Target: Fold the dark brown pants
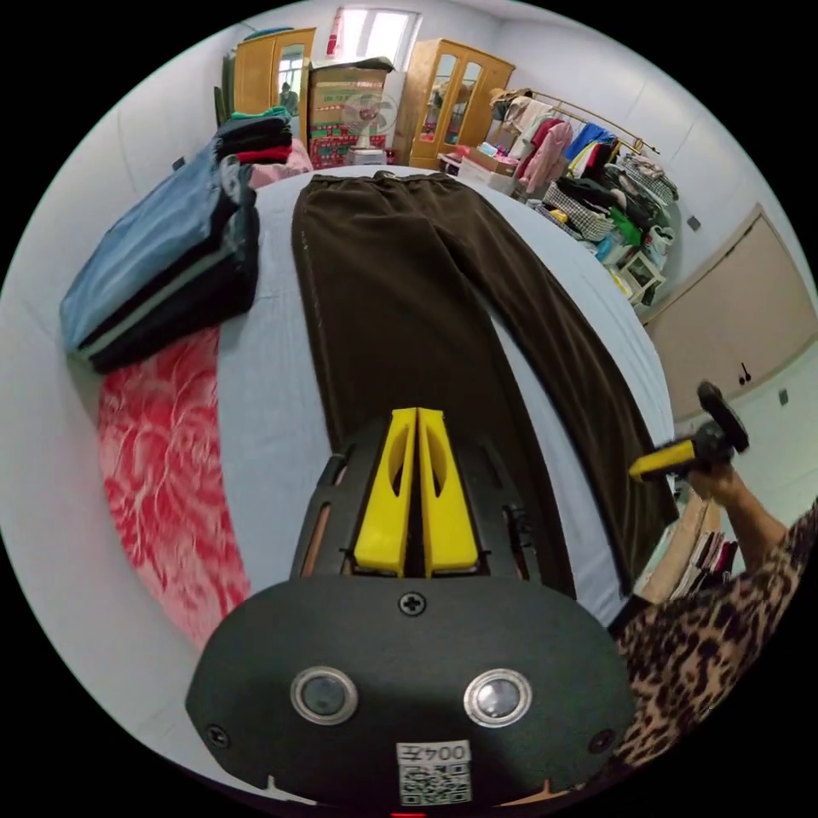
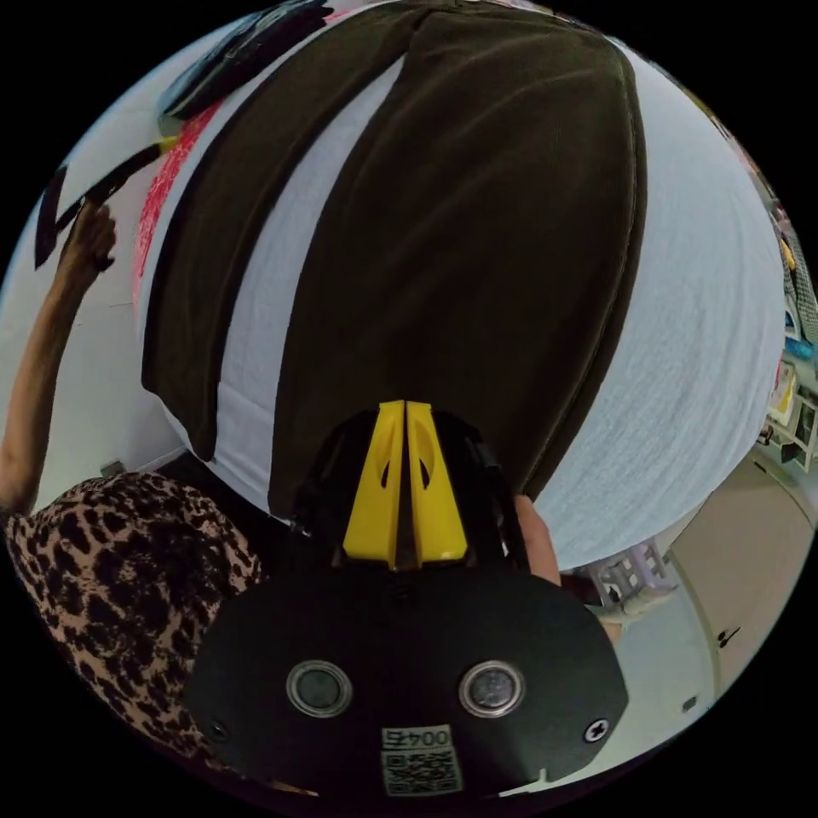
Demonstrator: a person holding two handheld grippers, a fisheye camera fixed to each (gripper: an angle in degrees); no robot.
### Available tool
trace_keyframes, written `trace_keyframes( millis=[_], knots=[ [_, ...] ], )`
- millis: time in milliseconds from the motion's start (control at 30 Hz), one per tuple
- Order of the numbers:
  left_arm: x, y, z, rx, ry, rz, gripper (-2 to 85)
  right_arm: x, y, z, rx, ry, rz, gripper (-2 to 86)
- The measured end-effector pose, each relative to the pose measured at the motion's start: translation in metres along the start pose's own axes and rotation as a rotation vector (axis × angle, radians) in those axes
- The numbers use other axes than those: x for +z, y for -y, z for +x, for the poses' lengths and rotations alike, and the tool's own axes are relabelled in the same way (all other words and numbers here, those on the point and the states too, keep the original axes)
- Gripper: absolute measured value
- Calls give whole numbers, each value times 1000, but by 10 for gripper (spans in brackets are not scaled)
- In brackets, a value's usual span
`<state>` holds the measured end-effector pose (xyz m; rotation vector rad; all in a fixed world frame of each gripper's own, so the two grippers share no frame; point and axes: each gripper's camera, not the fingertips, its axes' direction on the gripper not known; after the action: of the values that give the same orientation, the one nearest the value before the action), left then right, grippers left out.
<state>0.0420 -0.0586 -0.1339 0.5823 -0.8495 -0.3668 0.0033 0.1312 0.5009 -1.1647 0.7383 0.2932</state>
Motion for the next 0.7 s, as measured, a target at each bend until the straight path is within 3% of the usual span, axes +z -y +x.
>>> trace_keyframes(
  millis=[267,700],
  knots=[
    [-55,-228,-44,-378,-86,-108,76,-8,8,-8,-91,-61,-72,-8],
    [-12,-294,-81,-289,-282,-201,91,8,-22,-7,-19,-136,-66,-6]
  ],
)
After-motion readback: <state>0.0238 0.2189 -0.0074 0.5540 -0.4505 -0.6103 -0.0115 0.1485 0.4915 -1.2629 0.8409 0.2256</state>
